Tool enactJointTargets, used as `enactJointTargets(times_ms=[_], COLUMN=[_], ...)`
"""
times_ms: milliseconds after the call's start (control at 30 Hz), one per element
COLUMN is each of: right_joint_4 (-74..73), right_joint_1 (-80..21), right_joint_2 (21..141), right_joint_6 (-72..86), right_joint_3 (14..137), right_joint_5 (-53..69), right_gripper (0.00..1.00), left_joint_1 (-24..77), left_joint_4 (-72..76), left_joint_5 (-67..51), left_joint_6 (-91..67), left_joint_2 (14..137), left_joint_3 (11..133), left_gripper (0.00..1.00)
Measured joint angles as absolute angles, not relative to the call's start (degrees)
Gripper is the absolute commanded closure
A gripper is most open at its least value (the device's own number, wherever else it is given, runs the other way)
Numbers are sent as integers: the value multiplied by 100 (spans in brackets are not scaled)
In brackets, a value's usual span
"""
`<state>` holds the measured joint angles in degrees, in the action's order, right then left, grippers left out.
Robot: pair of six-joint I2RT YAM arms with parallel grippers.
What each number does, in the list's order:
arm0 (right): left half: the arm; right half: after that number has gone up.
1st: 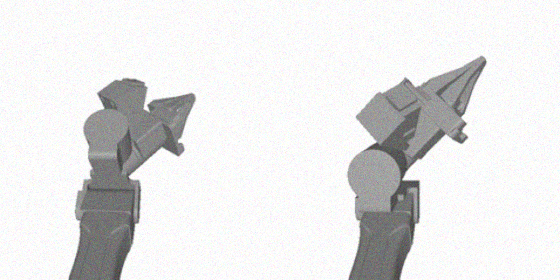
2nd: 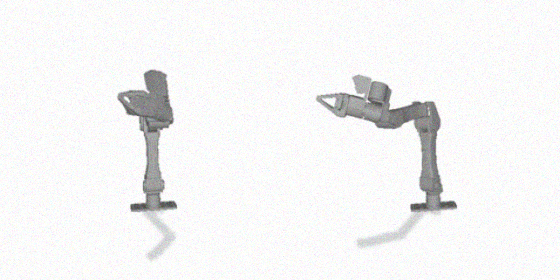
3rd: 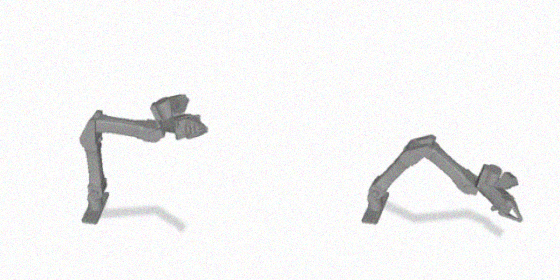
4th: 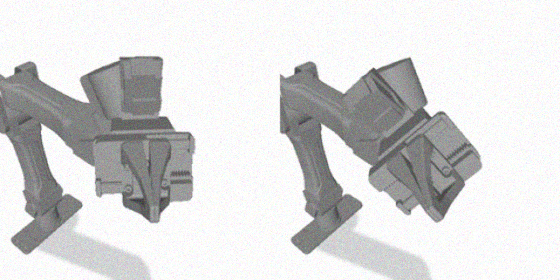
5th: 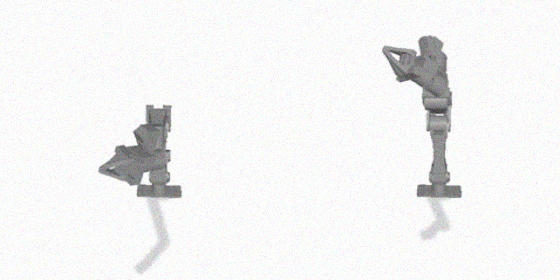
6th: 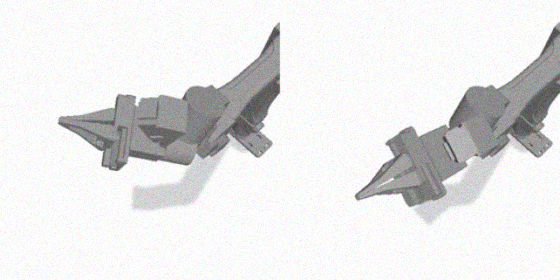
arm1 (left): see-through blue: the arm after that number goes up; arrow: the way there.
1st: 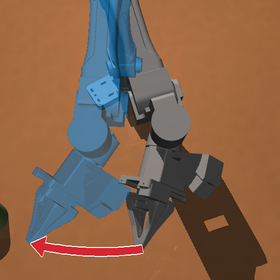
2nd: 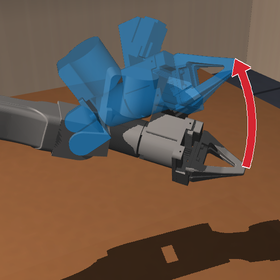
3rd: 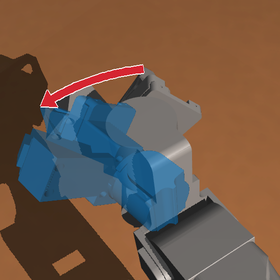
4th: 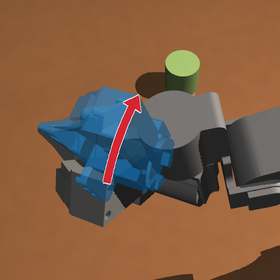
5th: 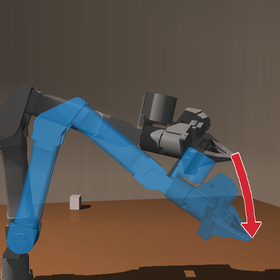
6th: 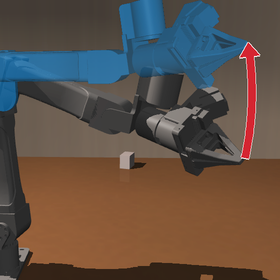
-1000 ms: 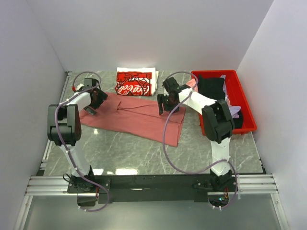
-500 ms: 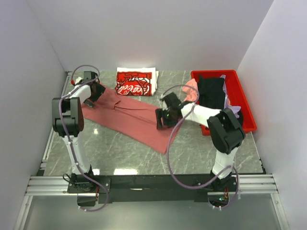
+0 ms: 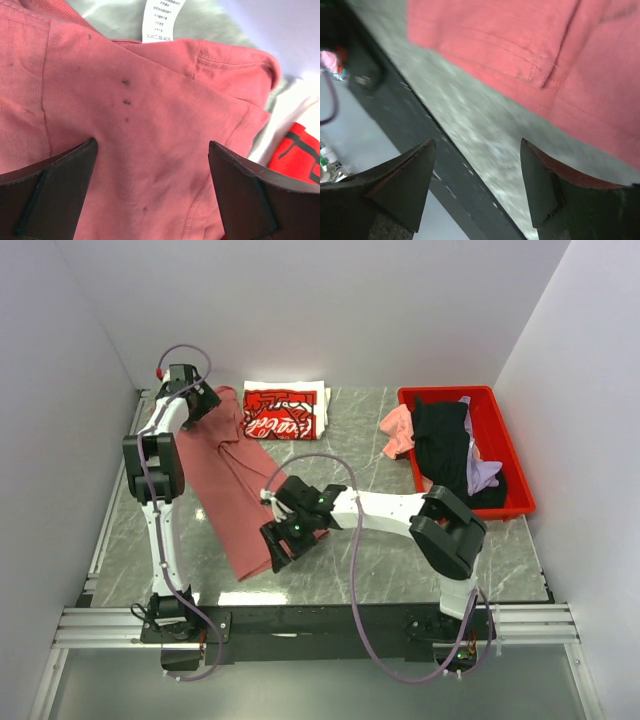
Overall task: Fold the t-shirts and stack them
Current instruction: Fold the tshirt
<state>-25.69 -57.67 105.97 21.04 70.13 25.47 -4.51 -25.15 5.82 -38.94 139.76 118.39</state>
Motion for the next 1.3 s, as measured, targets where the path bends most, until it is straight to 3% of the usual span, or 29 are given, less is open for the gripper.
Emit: enactJointTargets(times_ms=[200,433,533,667,900,1167,1300], right_joint_4=[-2698,-2834,-2755,-2600,-2528,-2333,-2235], right_joint_1=[-5787,-5474,-5109,-4569,-4152,-4121,-4121], right_joint_2=[10728,10274,9837,9306,9061,8868,8858], right_joint_6=[1806,1813,1865,2003,2165,2222,2270], right_joint_3=[7627,7616,7415,7039,6416,6014,5900], right_joint_5=[2698,2418,2237,2008,1594,1568,1551], right_gripper=[22,18,16,13,12,11,11], left_joint_1=[-460,-451,-397,-99,1201,2753,3321], left_joint_4=[-2510,-2738,-3002,-3068,-3041,-4543,-4910], left_joint_5=[3,-78,117,563,1164,1542,1459], left_joint_6=[-3341,-3192,-3232,-3535,-4825,-6608,-7393], left_joint_2=[14322,13795,12877,10750,7094,5793,5166], left_joint_3=[12401,11850,11041,9358,5994,3876,3304], left_gripper=[1,1,1,1,1,1,8])
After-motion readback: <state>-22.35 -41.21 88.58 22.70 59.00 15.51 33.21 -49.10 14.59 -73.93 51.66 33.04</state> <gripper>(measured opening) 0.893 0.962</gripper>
